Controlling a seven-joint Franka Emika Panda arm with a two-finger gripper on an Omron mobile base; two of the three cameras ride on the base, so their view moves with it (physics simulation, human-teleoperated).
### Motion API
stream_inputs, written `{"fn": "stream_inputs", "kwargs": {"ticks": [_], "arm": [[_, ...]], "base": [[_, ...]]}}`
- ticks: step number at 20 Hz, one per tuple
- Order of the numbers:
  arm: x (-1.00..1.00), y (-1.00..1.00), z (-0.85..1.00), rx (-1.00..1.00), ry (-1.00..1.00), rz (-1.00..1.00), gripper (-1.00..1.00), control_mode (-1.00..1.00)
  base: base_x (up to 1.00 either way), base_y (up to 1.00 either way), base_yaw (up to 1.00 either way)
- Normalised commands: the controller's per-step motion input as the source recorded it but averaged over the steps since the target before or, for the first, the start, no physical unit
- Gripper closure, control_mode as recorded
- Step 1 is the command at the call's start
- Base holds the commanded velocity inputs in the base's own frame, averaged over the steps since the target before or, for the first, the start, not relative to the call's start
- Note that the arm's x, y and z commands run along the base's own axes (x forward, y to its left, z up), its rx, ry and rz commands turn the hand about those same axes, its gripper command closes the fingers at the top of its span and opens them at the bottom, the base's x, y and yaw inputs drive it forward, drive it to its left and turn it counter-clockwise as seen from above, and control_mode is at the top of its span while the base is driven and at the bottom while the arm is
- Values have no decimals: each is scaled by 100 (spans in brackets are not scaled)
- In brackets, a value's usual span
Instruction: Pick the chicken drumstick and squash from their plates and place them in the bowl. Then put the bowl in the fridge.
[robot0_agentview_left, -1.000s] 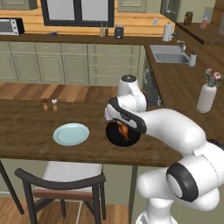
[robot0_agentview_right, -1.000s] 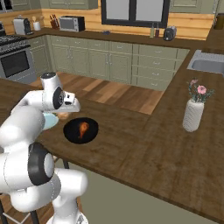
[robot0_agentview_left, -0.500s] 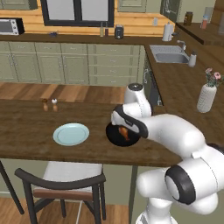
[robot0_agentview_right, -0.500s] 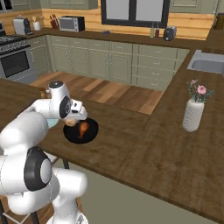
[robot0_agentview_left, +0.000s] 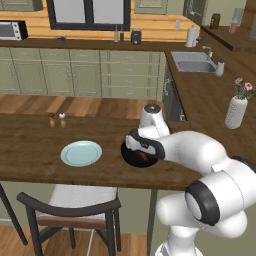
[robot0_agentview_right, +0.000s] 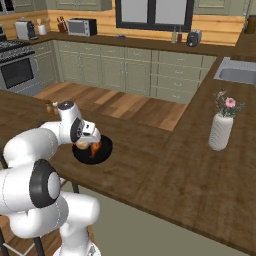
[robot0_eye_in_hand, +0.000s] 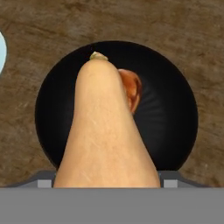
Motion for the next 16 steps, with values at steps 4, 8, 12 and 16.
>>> {"fn": "stream_inputs", "kwargs": {"ticks": [4, 8, 12, 16], "arm": [[5, 0, -17, 0, 0, 0, 100, -100], [11, 0, -14, 0, 0, 0, -100, -100], [11, 0, -2, 0, -4, 0, -100, -100], [7, 0, 0, 0, -3, 0, -100, -100]], "base": [[0, 0, 0], [0, 0, 0], [0, 0, 0], [0, 0, 0]]}}
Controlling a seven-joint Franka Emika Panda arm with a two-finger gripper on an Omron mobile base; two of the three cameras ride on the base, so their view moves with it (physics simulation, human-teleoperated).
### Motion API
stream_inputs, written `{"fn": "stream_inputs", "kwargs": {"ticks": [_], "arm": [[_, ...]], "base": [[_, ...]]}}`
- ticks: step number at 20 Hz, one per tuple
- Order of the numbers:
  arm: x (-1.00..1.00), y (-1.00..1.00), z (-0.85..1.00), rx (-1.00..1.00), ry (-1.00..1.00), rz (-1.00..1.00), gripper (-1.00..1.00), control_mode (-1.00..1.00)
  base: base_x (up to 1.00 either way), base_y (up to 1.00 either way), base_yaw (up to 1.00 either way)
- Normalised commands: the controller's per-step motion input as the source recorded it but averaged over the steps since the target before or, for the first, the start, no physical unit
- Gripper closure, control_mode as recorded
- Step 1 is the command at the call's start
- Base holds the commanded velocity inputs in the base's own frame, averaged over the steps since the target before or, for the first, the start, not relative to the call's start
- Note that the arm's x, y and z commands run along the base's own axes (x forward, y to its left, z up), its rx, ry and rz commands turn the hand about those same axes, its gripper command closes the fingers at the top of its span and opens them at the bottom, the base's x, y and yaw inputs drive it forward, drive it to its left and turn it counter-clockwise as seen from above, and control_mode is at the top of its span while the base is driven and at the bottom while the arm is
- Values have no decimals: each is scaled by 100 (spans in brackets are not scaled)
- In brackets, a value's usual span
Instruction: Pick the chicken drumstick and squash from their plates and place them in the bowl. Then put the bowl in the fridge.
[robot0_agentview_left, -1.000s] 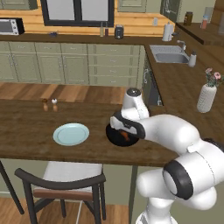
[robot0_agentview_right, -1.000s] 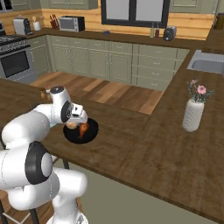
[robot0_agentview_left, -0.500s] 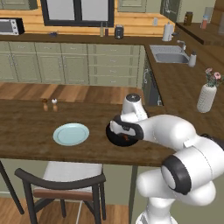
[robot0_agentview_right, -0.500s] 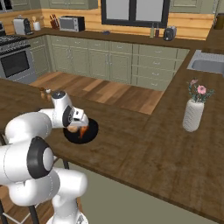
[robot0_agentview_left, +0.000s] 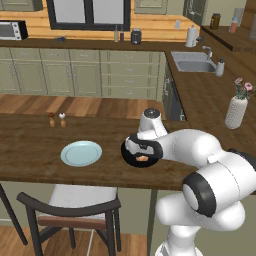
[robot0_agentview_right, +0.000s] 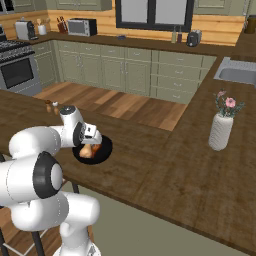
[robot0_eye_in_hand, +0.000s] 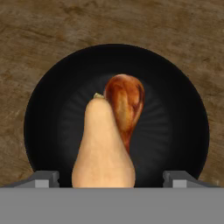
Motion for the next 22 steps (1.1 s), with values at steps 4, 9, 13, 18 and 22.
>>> {"fn": "stream_inputs", "kwargs": {"ticks": [4, 9, 13, 18, 22], "arm": [[14, 0, 0, 0, -3, 0, -100, -100], [11, -8, 3, 0, 0, 0, -100, -100], [-27, -50, 44, 4, 2, -14, -100, -100], [-34, -68, 27, 18, 1, -24, -100, -100], [-6, -62, -11, 29, 0, -32, -100, -100]], "base": [[0, 0, 0], [0, 0, 0], [0, 0, 0], [0, 0, 0], [0, 0, 0]]}}
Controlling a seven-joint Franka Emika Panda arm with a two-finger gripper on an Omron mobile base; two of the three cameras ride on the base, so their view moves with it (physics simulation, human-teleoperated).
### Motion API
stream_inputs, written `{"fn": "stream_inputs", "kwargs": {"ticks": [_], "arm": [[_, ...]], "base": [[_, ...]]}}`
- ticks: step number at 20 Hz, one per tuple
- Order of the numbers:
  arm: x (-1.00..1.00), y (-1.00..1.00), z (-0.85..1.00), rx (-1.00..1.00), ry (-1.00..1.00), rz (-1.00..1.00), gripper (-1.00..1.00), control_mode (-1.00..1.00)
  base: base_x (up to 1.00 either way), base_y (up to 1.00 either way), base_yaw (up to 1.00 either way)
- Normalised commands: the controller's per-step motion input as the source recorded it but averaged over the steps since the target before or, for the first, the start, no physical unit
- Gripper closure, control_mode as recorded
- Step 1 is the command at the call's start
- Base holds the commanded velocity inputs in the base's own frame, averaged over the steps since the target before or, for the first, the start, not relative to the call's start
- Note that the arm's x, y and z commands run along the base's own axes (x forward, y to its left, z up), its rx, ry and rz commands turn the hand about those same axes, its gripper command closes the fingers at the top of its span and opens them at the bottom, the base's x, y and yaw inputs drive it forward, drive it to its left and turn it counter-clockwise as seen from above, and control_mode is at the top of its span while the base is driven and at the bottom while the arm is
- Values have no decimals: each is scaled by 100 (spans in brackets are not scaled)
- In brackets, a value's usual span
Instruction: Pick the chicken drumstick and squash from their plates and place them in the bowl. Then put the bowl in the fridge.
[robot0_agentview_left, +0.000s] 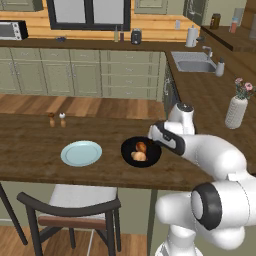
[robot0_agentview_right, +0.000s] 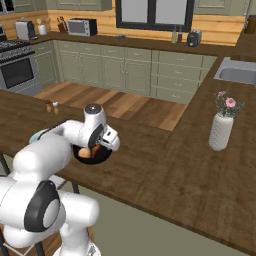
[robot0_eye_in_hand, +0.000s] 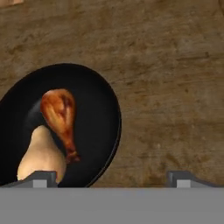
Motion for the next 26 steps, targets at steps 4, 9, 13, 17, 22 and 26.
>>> {"fn": "stream_inputs", "kwargs": {"ticks": [4, 9, 13, 17, 22, 26], "arm": [[3, -35, -27, 21, 0, -28, -100, -100], [5, -8, -40, 4, 0, -12, -100, -100], [10, 0, -28, 0, 0, -2, -100, -100], [28, 6, -27, 0, 0, 0, -100, -100], [23, 9, -12, 0, 1, 0, -100, -100], [16, 8, -2, 0, 1, 0, -100, -100]], "base": [[0, 0, 0], [0, 0, 0], [0, 0, 0], [0, 0, 0], [0, 0, 0], [0, 0, 0]]}}
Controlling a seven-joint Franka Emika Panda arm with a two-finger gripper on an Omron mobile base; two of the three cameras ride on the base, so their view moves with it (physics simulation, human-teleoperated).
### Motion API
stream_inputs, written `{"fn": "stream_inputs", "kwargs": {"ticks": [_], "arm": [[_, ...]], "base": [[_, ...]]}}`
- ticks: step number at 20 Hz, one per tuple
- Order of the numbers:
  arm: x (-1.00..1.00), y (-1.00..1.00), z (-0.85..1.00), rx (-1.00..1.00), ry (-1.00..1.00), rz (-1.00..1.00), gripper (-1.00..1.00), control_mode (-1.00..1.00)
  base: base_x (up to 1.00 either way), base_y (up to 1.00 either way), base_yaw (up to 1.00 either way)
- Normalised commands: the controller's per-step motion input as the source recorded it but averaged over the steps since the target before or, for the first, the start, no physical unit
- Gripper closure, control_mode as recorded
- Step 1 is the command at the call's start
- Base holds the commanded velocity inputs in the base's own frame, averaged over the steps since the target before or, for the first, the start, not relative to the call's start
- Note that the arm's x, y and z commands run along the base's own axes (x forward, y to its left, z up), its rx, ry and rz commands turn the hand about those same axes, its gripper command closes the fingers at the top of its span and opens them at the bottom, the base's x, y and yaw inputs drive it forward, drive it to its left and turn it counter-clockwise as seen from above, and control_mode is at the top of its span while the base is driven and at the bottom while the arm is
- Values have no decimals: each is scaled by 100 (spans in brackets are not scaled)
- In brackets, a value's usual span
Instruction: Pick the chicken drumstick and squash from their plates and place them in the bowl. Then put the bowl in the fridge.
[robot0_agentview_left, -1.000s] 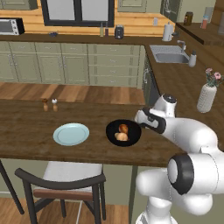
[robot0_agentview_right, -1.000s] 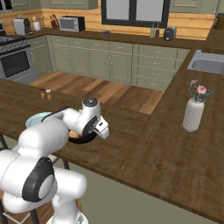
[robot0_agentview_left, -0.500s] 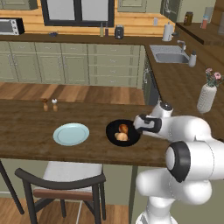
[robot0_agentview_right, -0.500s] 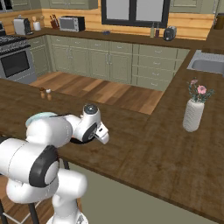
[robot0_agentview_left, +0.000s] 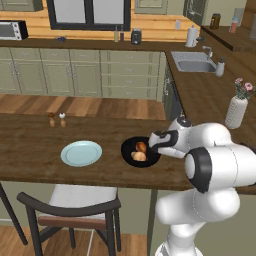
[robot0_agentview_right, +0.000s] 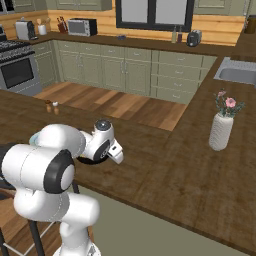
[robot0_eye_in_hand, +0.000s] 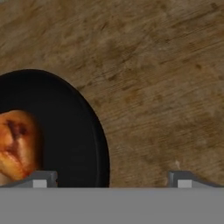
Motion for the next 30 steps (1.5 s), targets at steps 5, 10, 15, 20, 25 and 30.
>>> {"fn": "stream_inputs", "kwargs": {"ticks": [5, 10, 15, 20, 25, 30], "arm": [[0, 1, 0, 0, 1, 0, -100, -100], [12, 4, -1, 0, 1, 0, -100, -100], [15, 26, 0, 0, 0, 0, -100, -100], [0, 16, -4, 0, 1, 0, -100, -100], [0, 0, -22, 0, 2, 0, -100, -100], [0, -1, -19, 0, 1, 0, -100, -100]], "base": [[0, 0, 0], [0, 0, 0], [0, 0, 0], [0, 0, 0], [0, 0, 0], [0, 0, 0]]}}
